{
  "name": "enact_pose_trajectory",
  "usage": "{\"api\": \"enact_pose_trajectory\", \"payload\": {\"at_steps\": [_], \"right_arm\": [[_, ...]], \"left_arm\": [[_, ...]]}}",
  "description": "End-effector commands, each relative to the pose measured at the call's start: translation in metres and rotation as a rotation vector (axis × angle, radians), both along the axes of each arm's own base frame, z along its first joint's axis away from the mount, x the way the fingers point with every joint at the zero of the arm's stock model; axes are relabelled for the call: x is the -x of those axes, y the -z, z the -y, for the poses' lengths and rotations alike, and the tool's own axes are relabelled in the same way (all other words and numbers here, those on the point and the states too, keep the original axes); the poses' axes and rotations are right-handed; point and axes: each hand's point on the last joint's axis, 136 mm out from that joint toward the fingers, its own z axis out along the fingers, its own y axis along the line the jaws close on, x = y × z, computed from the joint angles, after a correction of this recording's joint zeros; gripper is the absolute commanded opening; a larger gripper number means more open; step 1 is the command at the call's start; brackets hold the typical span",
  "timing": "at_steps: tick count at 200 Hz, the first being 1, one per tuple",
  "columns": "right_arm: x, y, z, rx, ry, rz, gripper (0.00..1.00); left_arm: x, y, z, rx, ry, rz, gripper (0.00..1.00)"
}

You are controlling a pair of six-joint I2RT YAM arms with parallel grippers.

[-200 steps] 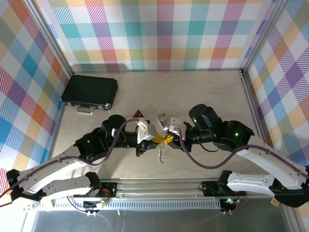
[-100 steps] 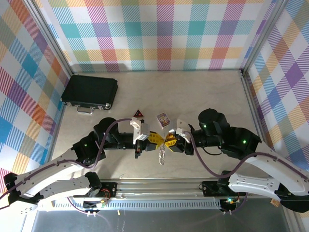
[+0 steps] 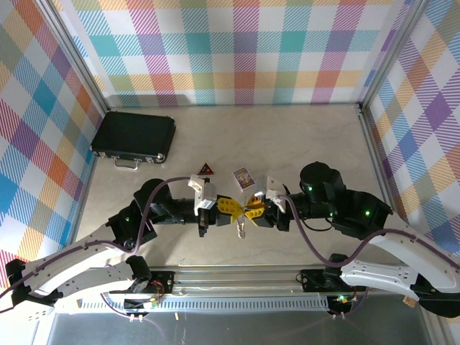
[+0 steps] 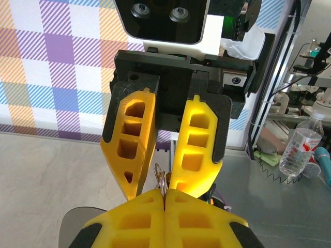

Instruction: Put the keys on the keyring

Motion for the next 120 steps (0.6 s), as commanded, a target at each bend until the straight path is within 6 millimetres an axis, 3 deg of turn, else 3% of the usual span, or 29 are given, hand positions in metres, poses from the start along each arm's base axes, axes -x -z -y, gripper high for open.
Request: {"api": "enact_pose_trajectory", "payload": {"at_steps": [1,51,120], "right_arm": [[0.006,-0.002,-0.001,-0.024,-0.023,-0.010,0.22],[0.006,0.001,-0.001,-0.020,-0.023,-0.009,0.08],[0.004,0.013,-0.001,0.029,-0.016,-0.025,0.00]], "left_arm": [[0.011,-0.026,-0.007,0.086,0.028,0.046,0.00],[0.011,-0.029,-0.009,0.097,0.024,0.050,0.00],[0.003,-0.032,-0.013,0.102,-0.041,0.068,0.00]]}}
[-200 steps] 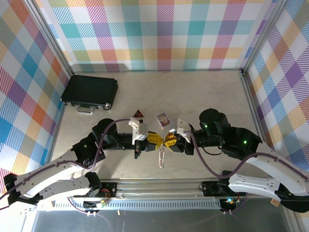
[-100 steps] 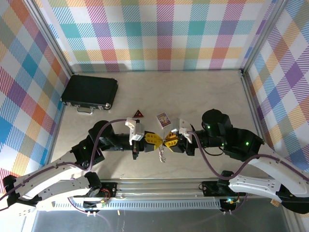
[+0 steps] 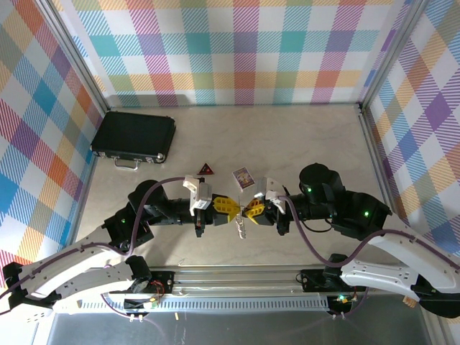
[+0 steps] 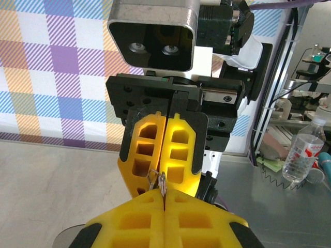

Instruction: Put the keys on the keyring

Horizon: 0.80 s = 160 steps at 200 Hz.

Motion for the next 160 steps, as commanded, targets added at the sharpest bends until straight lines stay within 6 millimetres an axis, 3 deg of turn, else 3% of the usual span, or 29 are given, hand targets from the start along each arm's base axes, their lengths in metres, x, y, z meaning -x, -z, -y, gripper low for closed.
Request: {"api": "enact_pose_trajectory", "payload": {"at_steps": [1,80,126,160], "right_arm": [[0.003,0.007,-0.001,0.021,-0.016,-0.010,0.00],[0.005,0.004,-0.008,0.033,-0.041,-0.010,0.01],[0.008,-0.002,-0.006,0.005,-0.037,0.002,0.09],[0.010,-0.006,-0.004,-0.022,-0.038,0.015,0.05]], "left_arm": [[0.002,-0.023,-0.007,0.075,-0.021,0.051,0.00],[0.006,-0.026,-0.010,0.084,-0.006,0.057,0.00],[0.009,-0.025,-0.010,0.089,0.007,0.055,0.00],[0.010,-0.025,-0.011,0.092,0.011,0.054,0.00]]}}
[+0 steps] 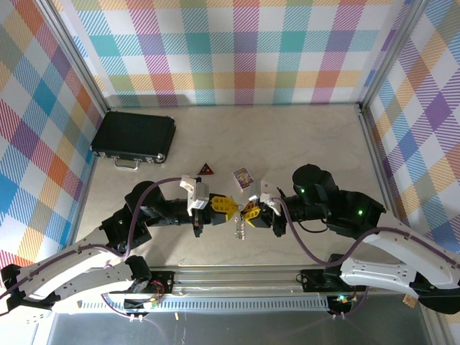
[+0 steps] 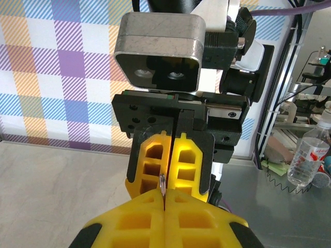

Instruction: Put the keys on the keyring

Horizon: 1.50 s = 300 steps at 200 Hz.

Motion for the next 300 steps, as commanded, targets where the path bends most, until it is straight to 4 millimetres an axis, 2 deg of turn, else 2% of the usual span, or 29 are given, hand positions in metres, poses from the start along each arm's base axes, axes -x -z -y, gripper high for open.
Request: {"api": "enact_pose_trajectory", "payload": {"at_steps": [1,35,111,206,239,278,300], "right_arm": [[0.004,-0.013,0.003,-0.046,-0.009,0.024,0.04],[0.003,-0.013,0.005,-0.038,0.004,0.029,0.00],[0.001,-0.013,0.006,-0.028,0.023,0.042,0.00],[-0.002,-0.027,0.014,-0.068,0.056,0.085,0.00],[-0.002,-0.027,0.014,-0.064,0.060,0.083,0.00],[-0.003,-0.028,0.014,-0.065,0.066,0.088,0.00],[-0.010,-0.026,0.017,-0.034,0.105,0.091,0.00]], "left_arm": [[0.010,-0.021,-0.006,0.079,0.030,0.047,0.00],[0.010,-0.015,-0.004,0.060,0.030,0.039,0.00],[0.007,0.009,0.006,-0.058,0.052,0.013,0.00],[0.008,0.016,0.003,-0.098,0.052,0.017,0.00],[0.010,0.017,0.001,-0.107,0.055,0.015,0.00],[0.006,0.020,-0.001,-0.130,0.025,0.021,0.00],[-0.001,0.023,-0.003,-0.141,-0.016,0.028,0.00]]}}
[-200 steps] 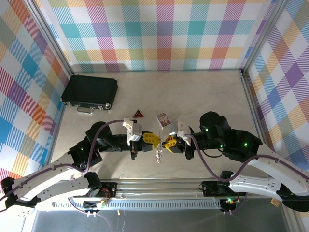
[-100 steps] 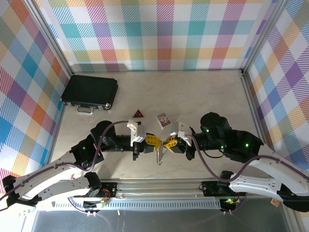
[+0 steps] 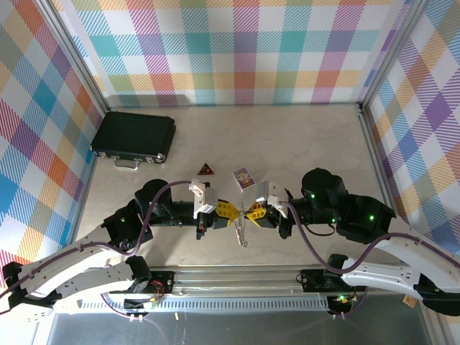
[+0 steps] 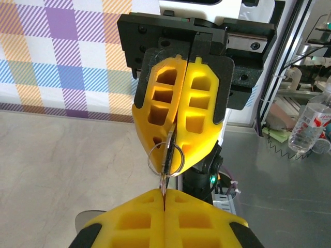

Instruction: Put the keys on the keyring

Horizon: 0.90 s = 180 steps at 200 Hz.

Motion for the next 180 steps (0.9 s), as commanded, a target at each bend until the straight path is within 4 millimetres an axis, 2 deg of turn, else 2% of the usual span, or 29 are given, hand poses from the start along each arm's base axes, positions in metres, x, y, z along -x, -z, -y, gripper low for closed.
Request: {"api": "enact_pose_trajectory", "payload": {"at_steps": [1,35,130,180], "right_arm": [[-0.007,-0.019,0.003,-0.025,0.044,0.043,0.00],[-0.019,-0.009,0.004,0.044,0.098,0.042,0.00],[-0.043,-0.007,0.007,0.123,0.214,0.085,0.00],[-0.044,-0.008,0.003,0.142,0.211,0.085,0.00]], "left_arm": [[0.000,-0.010,-0.006,0.006,-0.028,0.037,0.00],[-0.010,-0.007,-0.009,0.013,-0.091,0.052,0.00],[-0.029,0.006,-0.009,-0.028,-0.186,0.068,0.00],[-0.031,0.011,-0.004,-0.036,-0.179,0.065,0.00]]}}
